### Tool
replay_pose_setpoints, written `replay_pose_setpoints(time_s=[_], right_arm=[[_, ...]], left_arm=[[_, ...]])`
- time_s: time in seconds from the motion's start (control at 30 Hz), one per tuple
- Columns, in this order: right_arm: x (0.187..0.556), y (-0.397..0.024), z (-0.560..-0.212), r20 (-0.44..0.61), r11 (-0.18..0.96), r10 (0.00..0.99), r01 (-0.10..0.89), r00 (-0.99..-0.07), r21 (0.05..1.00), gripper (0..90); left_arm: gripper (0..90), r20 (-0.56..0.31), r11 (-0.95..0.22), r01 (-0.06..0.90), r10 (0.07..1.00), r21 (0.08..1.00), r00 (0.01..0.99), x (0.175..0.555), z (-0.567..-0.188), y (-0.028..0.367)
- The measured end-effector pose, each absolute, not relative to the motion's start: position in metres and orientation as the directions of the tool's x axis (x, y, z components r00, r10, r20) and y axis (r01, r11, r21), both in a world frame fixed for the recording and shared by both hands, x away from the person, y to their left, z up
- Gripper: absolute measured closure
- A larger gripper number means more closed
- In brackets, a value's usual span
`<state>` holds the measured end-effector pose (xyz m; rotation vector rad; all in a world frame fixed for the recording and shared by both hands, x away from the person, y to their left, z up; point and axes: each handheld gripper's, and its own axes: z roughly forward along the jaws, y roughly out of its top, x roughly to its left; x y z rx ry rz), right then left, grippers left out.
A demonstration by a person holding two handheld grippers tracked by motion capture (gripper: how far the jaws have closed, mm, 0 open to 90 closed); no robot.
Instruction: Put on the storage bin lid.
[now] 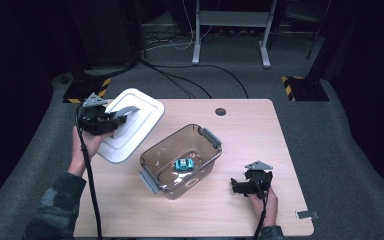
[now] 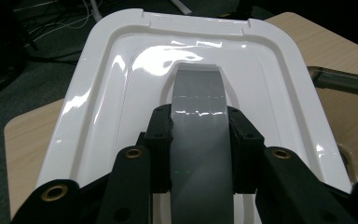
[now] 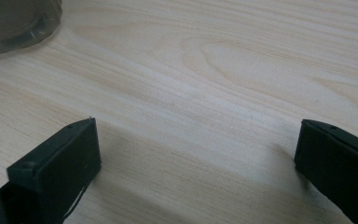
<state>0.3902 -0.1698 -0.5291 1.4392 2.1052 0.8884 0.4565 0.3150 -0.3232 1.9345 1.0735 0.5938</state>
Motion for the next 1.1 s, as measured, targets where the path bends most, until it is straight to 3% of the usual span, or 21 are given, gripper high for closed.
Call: replay_pose_setpoints(time_s=[1.1], right_arm=[[0.390, -0.170, -0.529, 0.001, 0.253, 0.932, 0.651, -0.363, 0.716, 0.0]], left_arm=[[66.7, 0.025, -0.387, 0.416, 0.757, 0.823, 0.653, 0.444, -0.322, 0.250]])
